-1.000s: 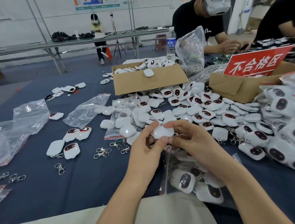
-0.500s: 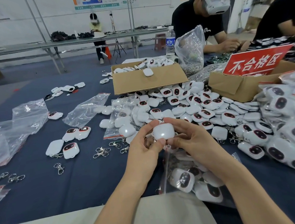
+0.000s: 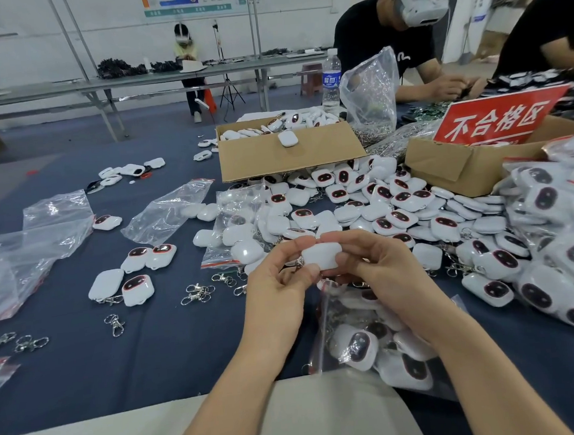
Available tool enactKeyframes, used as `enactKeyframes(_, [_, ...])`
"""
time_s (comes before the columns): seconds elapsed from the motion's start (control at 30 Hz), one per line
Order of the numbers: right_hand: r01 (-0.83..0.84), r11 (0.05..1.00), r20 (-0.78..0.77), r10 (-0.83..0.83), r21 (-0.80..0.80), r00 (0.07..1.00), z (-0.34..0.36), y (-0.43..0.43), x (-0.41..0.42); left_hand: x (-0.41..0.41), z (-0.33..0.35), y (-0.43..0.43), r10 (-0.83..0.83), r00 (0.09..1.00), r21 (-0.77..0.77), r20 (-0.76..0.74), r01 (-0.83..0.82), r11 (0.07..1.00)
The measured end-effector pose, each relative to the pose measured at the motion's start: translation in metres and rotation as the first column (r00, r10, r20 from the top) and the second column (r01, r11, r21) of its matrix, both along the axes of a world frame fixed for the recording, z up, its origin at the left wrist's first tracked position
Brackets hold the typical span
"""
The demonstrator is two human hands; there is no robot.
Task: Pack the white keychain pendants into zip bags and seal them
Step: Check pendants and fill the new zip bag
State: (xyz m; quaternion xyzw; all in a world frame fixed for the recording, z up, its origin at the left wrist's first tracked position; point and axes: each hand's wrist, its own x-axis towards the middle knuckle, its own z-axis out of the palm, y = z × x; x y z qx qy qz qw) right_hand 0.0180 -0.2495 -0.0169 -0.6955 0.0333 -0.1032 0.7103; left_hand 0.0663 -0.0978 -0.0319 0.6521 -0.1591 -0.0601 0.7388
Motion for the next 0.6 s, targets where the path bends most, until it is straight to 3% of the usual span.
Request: enactKeyframes(0.6, [0.044,0.999,-0.038,-0.043,0.006,0.998,0.0074,0.0030,-0.0036,-0.0030,-0.0035,-0.0006,-0.004,0.999,0.037,0.048,0.003,0.999])
